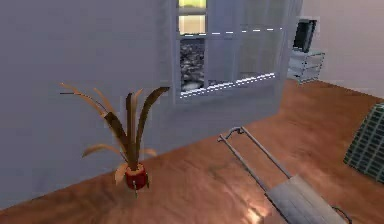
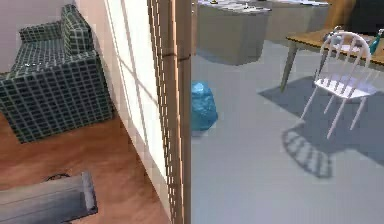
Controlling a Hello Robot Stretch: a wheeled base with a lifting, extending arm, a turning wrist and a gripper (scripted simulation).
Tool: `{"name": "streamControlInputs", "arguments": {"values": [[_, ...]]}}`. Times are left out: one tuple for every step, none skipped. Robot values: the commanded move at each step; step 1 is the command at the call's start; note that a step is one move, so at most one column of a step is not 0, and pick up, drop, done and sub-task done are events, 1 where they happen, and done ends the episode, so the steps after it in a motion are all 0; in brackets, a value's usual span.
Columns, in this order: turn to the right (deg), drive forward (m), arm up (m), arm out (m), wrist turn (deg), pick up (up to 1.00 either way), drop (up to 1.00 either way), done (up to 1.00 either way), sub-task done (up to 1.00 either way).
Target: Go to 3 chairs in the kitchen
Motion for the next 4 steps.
{"name": "streamControlInputs", "arguments": {"values": [[-45.0, 0.00, 0.00, 0.00, 0.0, 0.00, 0.00, 0.00, 0.00], [-45.0, 0.00, 0.00, 0.00, 0.0, 0.00, 0.00, 0.00, 0.00], [-30.0, 0.00, 0.00, 0.00, 0.0, 0.00, 0.00, 0.00, 0.00], [0.0, 0.15, 0.00, 0.00, 0.0, 0.00, 0.00, 0.00, 0.00]]}}
